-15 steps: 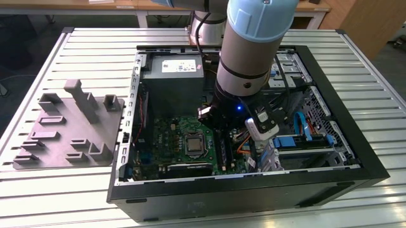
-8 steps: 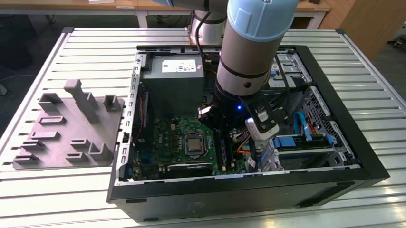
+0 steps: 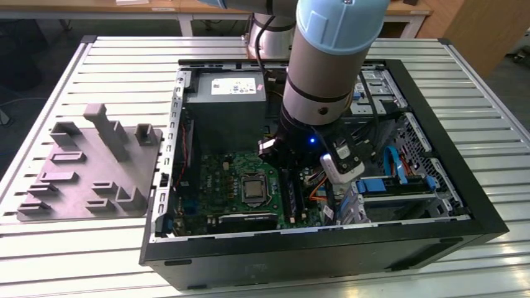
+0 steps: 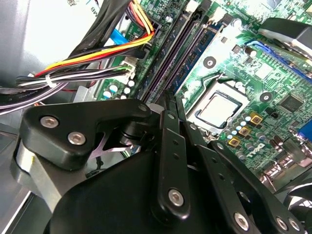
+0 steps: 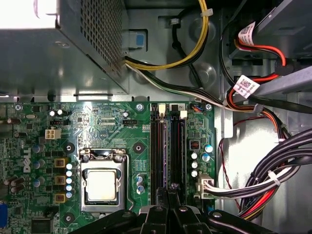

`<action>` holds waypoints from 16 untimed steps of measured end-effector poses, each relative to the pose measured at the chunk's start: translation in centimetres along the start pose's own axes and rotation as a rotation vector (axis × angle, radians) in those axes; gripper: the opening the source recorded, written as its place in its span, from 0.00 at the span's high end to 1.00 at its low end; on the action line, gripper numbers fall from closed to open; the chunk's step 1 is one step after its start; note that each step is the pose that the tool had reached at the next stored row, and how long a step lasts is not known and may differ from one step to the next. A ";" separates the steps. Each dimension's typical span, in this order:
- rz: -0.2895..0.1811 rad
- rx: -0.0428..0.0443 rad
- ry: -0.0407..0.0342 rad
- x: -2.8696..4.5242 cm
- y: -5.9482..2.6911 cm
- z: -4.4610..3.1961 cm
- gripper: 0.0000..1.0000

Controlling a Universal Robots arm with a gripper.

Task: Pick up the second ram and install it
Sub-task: 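Insert the second ram into the second slot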

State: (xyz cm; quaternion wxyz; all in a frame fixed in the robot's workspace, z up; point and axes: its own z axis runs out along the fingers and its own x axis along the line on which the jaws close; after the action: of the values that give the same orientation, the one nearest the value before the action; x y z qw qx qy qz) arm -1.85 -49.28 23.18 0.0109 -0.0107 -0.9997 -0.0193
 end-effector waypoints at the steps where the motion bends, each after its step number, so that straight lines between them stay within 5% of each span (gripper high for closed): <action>1: 0.000 -0.0004 0.0000 0.00 0.00 0.01 0.89; 16: -0.002 -0.0023 0.0000 0.17 0.07 0.31 0.89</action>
State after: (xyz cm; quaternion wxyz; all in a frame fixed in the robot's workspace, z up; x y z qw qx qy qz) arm -2.03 -49.19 22.88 0.0109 -0.0097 -0.9997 -0.0204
